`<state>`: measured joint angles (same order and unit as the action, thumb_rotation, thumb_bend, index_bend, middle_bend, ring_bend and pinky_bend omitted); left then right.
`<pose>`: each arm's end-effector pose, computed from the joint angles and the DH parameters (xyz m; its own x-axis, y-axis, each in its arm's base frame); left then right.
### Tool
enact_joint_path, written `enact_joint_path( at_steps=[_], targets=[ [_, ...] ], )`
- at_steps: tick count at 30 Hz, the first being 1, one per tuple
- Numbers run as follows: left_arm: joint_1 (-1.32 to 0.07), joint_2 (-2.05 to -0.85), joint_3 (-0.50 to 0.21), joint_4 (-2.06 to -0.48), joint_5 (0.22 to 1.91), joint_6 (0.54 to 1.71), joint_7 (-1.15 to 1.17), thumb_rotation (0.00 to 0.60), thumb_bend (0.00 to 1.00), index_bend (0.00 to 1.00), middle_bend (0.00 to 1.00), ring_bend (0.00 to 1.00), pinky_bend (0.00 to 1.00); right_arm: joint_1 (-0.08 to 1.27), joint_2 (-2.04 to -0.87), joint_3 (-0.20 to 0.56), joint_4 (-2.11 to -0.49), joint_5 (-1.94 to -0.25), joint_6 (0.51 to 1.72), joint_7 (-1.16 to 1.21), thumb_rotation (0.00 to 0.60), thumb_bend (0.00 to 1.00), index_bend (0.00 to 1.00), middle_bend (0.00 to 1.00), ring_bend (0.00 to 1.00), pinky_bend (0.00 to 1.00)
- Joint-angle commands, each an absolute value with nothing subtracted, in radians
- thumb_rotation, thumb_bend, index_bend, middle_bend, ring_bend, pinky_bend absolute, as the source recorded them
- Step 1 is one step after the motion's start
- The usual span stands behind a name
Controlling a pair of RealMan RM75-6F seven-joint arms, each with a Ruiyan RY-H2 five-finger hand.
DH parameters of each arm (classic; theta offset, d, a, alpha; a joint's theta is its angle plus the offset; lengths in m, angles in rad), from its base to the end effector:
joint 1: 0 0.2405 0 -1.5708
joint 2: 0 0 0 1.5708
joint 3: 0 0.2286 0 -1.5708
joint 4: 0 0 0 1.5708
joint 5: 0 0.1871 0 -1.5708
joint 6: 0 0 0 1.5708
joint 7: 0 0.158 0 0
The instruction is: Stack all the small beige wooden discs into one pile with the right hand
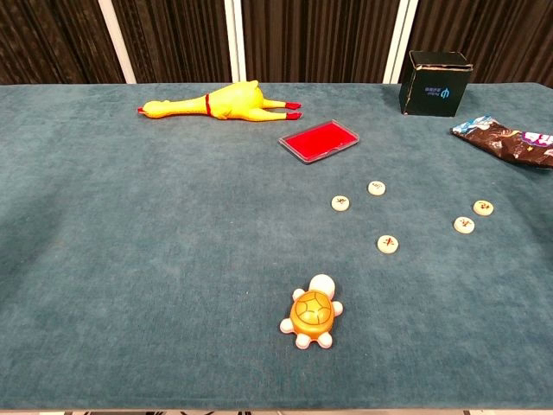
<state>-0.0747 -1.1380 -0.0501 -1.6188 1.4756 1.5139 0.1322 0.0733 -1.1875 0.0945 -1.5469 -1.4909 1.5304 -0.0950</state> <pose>-0.2784 0.1880 0.1676 0.4891 -0.0178 0.8720 0.8721 0.0258 -0.4886 -0.2807 -0.1960 0.1679 0.4732 0.0811 0.8772 -0.8808 0.0220 0.4730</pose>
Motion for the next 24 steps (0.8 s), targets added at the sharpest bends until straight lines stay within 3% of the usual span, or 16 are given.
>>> enact_joint_path(
  at_steps=[1,24],
  targets=[
    [-0.075,-1.139,-0.051,-1.62,1.473,1.513,0.134,0.6,0.0,0.06,0.0,0.0,0.0,0.073,-1.185,0.095,-1.55,-1.489,1.528,-0.094,0.6,0.24,0.1,0.01,0.04,0.0],
    [-0.07,-1.145,-0.054,-1.616,1.484,1.528,0.116,0.6,0.0,0.06,0.0,0.0,0.0,0.08,-1.175,0.09,-1.564,-1.49,1.502,-0.03,0.6,0.24,0.12,0.01,0.04,0.0]
  ],
)
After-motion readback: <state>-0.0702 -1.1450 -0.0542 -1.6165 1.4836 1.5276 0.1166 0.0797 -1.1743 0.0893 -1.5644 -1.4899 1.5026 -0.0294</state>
